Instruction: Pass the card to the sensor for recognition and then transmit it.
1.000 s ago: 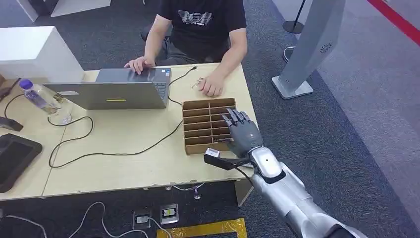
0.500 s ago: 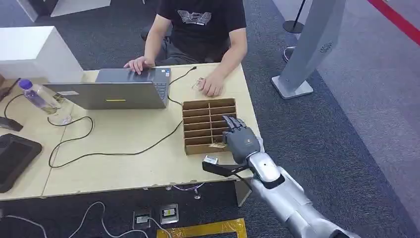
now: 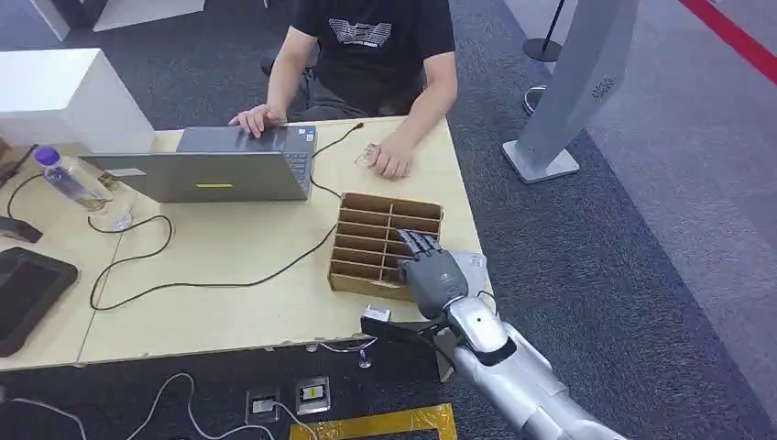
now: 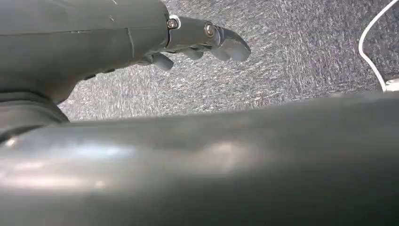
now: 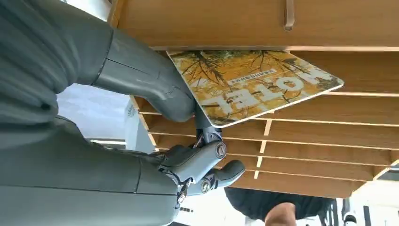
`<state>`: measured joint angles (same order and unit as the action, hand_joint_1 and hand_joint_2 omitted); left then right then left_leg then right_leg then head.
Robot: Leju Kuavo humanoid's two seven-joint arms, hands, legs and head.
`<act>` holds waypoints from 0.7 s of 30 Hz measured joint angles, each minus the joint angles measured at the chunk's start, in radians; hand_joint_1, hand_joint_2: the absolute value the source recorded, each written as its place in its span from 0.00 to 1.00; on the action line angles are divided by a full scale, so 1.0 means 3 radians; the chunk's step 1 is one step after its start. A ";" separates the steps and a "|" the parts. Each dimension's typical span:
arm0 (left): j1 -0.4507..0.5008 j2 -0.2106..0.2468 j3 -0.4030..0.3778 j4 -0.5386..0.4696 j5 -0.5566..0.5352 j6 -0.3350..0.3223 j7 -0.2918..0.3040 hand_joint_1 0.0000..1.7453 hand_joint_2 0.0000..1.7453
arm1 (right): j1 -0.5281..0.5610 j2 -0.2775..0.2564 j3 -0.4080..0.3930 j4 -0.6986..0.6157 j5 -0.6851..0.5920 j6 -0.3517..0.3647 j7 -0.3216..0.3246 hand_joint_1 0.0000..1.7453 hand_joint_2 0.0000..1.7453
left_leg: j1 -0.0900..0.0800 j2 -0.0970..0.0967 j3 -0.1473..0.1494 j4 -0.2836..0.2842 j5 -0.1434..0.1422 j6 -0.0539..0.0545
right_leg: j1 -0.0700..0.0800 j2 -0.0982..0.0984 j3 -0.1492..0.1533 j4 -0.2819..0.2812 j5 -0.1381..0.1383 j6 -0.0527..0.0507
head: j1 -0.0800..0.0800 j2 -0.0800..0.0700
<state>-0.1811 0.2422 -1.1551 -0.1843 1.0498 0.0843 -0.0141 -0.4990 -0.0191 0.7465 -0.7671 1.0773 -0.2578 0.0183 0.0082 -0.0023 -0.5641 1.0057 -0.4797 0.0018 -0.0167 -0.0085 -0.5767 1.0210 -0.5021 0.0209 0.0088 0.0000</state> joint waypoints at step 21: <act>0.0010 -0.0013 0.0001 0.0001 0.0062 0.0037 -0.0006 0.00 0.00 | -0.0895 -0.0439 -0.0522 -0.0529 0.0285 0.0162 -0.0032 0.00 1.00 | -0.0002 0.0001 0.0002 0.0003 0.0002 0.0000 | -0.0001 0.0002 0.0000 0.0000 0.0004 0.0001 | 0.0000 0.0000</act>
<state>-0.1781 0.2384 -1.1547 -0.1839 1.0685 0.0954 -0.0160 -0.7675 -0.1507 0.5898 -0.9258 1.1629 -0.2093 0.0087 0.0077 -0.0018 -0.5635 1.0065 -0.4791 0.0019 -0.0171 -0.0080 -0.5766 1.0209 -0.5010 0.0212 0.0088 0.0000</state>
